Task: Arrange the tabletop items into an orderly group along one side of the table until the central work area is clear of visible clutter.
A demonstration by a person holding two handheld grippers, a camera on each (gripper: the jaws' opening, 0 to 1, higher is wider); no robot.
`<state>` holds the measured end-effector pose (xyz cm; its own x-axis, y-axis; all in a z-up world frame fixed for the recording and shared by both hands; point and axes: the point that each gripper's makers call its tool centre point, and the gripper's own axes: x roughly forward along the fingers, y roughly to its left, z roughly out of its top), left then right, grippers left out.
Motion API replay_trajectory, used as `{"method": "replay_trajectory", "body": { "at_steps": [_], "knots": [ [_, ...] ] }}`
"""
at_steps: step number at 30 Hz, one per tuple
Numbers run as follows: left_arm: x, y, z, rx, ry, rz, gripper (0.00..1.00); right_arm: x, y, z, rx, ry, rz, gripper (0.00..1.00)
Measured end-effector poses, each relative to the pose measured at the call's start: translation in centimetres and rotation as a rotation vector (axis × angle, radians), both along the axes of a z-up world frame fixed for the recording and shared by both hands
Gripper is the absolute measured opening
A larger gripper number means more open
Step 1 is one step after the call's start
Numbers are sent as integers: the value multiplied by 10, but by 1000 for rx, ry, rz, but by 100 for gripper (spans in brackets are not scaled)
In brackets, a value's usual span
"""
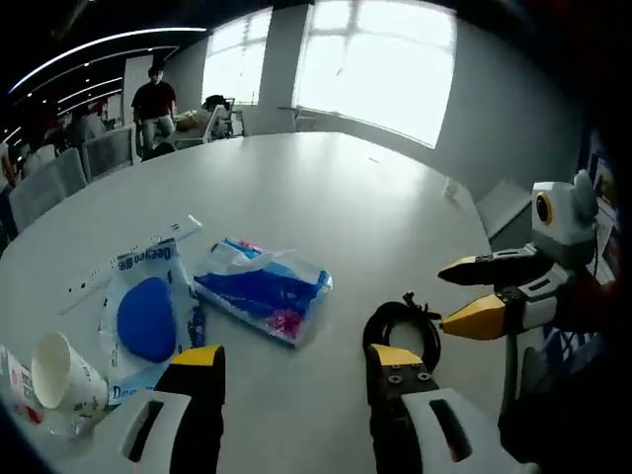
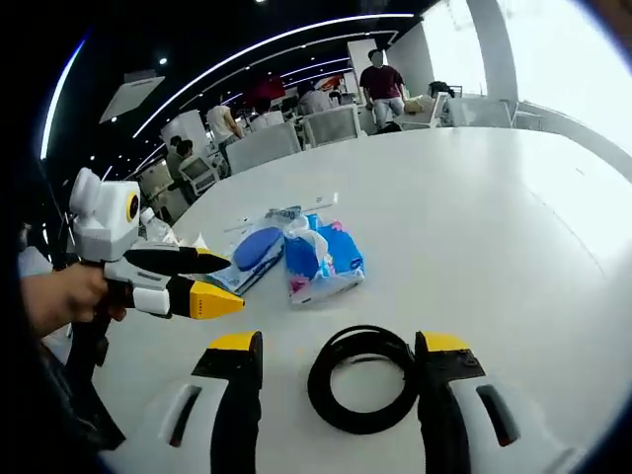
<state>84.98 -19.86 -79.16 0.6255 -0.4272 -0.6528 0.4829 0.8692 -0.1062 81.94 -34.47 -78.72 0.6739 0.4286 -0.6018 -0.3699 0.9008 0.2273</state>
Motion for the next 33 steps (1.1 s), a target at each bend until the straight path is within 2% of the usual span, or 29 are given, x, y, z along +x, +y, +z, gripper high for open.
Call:
{"method": "replay_trajectory", "body": {
  "at_steps": [4,7,12,21,26,33],
  "knots": [
    [12,6,7,14,-5,-73,62,0,8,4,6,-11,-26,65],
    [24,11,15,30,-36,-119,62,1,13,6,19,-17,-47,68],
    [43,17,19,40,-48,-145,65,6,19,6,24,-23,-76,72],
    [65,16,15,86,-56,-211,66,22,29,4,32,-25,-83,74],
    [74,15,11,106,-50,-250,66,32,33,-1,34,-25,-78,73],
    [83,8,6,115,-46,-298,63,37,40,-8,38,-7,-66,63]
  ]
}}
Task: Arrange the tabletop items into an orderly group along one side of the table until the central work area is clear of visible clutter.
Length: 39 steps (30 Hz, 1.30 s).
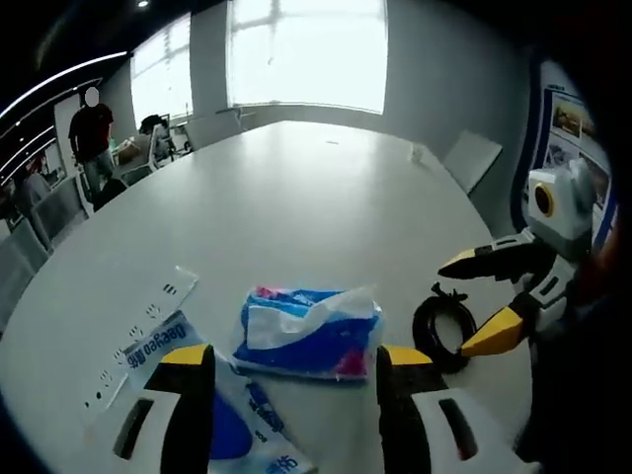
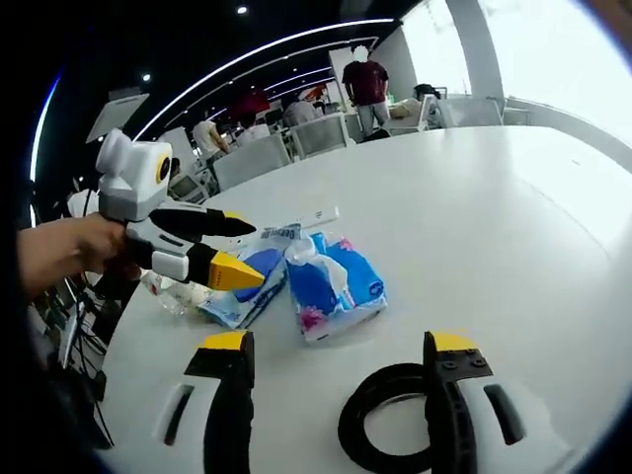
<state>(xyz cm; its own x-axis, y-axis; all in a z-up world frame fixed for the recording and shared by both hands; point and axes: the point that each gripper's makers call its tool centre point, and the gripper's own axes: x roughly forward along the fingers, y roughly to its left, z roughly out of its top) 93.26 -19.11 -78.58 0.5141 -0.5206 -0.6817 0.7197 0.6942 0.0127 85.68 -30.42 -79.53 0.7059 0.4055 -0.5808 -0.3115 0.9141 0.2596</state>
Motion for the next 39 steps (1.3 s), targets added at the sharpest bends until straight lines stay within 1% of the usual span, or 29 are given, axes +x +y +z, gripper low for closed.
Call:
{"method": "replay_trajectory", "body": {
  "at_steps": [3,4,9,13,17,23,26,30,33,34,37,39],
  "knots": [
    [5,-2,-2,3,-4,-3,61,4,1,-4,-2,-2,2,60],
    [6,-4,-3,-2,-1,-6,60,5,2,-4,0,-1,3,59],
    [11,-4,-13,18,10,-21,60,9,6,-10,6,7,4,55],
    [17,-2,-18,19,17,-23,59,10,11,-15,17,26,3,50],
    [24,1,-23,35,22,-36,57,14,17,-22,25,37,3,46],
    [32,3,-30,43,33,-42,53,23,24,-29,32,48,-10,38],
    [36,3,-35,39,40,-44,51,25,26,-33,37,56,-23,36],
    [41,4,-41,38,50,-42,47,28,29,-38,49,80,-46,35],
    [43,4,-45,35,61,-38,45,33,32,-47,51,93,-59,35],
    [44,4,-48,39,64,-38,44,35,35,-50,70,102,-66,34],
    [45,2,-53,39,75,-39,40,36,35,-50,72,112,-74,31],
    [45,1,-56,42,86,-39,37,36,36,-52,90,129,-83,29]
  ]
}}
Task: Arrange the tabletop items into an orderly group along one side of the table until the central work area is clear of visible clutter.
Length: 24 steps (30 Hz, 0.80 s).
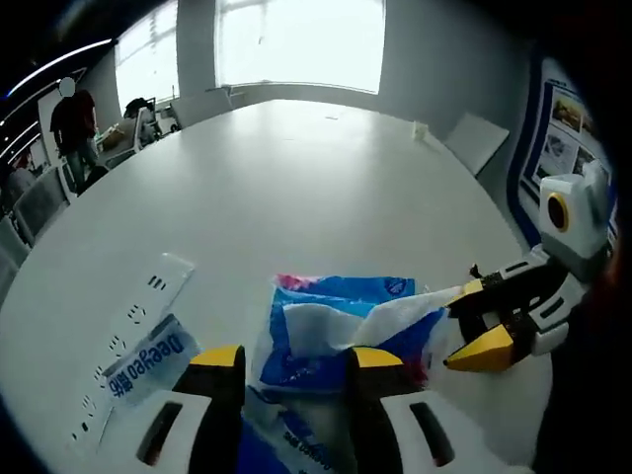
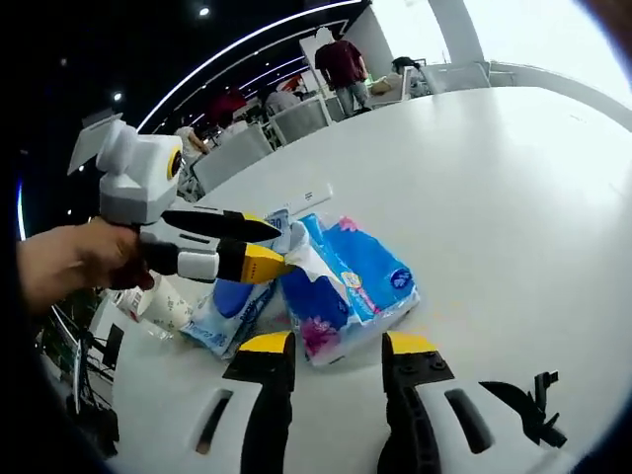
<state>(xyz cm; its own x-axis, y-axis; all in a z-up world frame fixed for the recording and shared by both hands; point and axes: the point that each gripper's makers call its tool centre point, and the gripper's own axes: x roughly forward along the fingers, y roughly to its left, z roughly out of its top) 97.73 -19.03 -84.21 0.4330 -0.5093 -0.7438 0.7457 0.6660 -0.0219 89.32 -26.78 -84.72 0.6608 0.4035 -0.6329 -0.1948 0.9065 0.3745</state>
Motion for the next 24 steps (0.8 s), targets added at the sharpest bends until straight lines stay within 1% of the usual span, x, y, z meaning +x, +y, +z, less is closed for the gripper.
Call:
{"method": "replay_trajectory", "body": {
  "at_steps": [3,5,10,13,16,18,20,24],
  "knots": [
    [2,1,-4,10,6,6,33,2,2,-3,17,17,-10,26],
    [3,2,-5,10,8,10,32,1,2,-1,18,20,-11,25],
    [7,4,-7,17,11,22,27,4,2,-5,35,33,-27,24],
    [8,6,-9,32,7,21,21,5,1,-7,33,42,-35,23],
    [10,9,-12,55,0,16,16,7,-1,-11,38,57,-57,18],
    [13,12,-14,71,-8,19,10,6,-2,-12,31,61,-60,14],
    [15,14,-14,75,-11,30,5,7,-3,-14,33,64,-66,14],
    [17,14,-15,76,-11,24,1,9,-3,-15,42,64,-72,11]
  ]
}}
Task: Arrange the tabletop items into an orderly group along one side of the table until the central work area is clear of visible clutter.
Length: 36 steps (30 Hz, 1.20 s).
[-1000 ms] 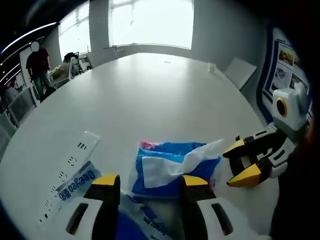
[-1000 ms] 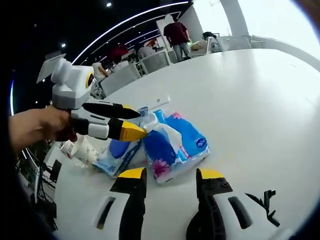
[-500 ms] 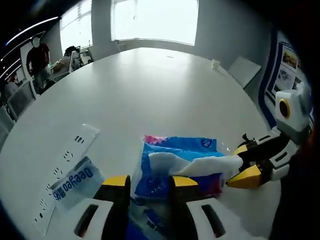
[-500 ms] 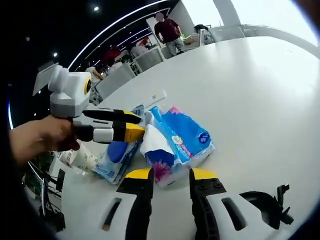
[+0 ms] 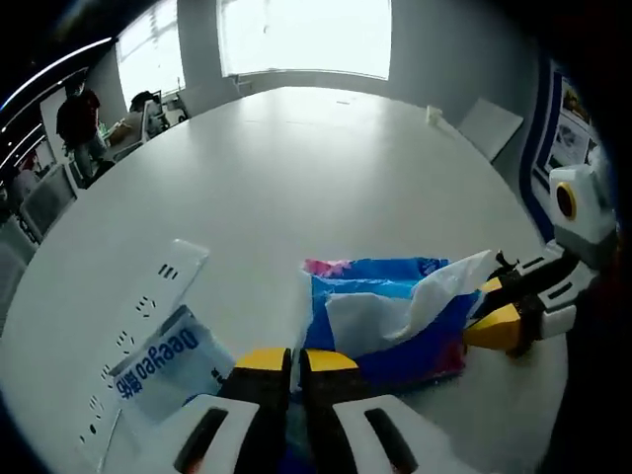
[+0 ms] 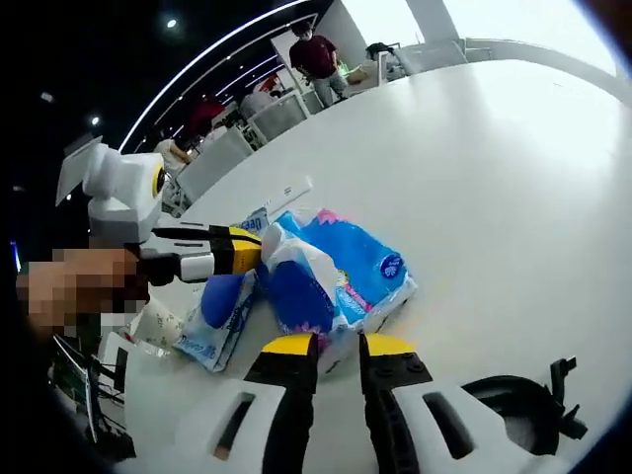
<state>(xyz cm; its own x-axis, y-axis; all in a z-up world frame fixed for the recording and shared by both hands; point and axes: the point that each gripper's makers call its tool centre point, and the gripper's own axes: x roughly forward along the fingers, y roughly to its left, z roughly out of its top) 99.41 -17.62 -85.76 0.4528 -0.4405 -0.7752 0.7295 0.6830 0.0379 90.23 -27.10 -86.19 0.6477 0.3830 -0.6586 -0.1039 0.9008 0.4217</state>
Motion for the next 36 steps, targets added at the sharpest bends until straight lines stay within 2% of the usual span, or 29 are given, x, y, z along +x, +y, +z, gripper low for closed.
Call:
{"method": "replay_trajectory", "body": {
  "at_steps": [5,12,17,22,29,36],
  "knots": [
    [-1,-2,1,11,-9,-13,0,-2,1,0,-12,-6,17,1],
    [-5,-5,11,0,-20,-23,0,-3,-5,5,-25,-18,16,0],
    [-4,-7,21,-5,-42,-20,0,-3,-9,15,-40,-56,17,0],
    [-8,-10,39,-17,-71,-9,0,-6,-14,31,-39,-98,10,0],
    [-24,-14,60,-30,-102,0,0,-14,-23,55,-38,-146,1,0],
    [-36,-15,75,-53,-117,28,0,-19,-29,69,-46,-185,11,0]
  ]
}}
